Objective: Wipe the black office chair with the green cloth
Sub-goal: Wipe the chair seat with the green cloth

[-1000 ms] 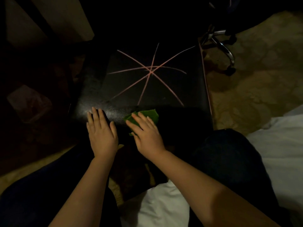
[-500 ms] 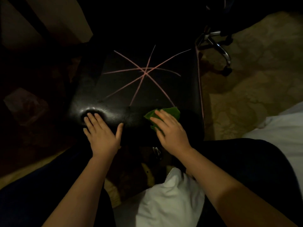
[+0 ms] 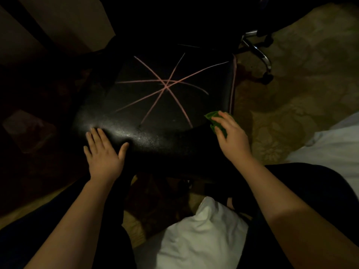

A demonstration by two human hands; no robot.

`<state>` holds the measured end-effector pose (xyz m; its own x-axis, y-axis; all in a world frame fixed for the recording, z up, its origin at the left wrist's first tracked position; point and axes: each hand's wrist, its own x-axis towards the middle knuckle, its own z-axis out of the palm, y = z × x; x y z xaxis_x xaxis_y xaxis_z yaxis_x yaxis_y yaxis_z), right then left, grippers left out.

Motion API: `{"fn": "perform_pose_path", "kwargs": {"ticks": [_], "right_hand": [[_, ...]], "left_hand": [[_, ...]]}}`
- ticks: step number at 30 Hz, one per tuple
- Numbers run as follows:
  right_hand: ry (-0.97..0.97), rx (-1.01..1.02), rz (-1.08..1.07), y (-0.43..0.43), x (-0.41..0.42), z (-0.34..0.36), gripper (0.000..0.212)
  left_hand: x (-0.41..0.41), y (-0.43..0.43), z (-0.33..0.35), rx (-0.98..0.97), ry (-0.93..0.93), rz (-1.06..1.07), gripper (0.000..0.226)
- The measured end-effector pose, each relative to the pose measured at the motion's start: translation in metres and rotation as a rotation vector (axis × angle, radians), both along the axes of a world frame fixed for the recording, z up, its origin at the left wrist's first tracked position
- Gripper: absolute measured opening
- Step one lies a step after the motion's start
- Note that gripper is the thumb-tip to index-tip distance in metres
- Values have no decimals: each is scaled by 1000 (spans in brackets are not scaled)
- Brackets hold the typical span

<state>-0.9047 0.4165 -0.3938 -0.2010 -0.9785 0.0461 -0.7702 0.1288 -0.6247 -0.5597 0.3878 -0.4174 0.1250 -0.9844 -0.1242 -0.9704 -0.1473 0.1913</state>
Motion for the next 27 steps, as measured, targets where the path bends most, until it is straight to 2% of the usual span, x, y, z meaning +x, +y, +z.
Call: {"fn": "perform_pose_path", "kwargs": {"ticks": [5, 10, 17, 22, 27], "right_hand": [[-28, -32, -22, 5, 11, -4, 34], [17, -31, -27, 12, 30, -4, 34], [67, -36, 228, 34, 98, 2, 37], [33, -73, 378, 42, 140, -4, 38], [79, -65, 509, 41, 157, -7, 38]], "left_hand": [[-14, 6, 3, -84, 3, -22, 69], [-36, 15, 4, -112, 46, -108, 62], [-59, 31, 2, -128, 127, -196, 64], [-54, 34, 2, -114, 174, -117, 61], [-53, 32, 3, -118, 213, -71, 58]]}}
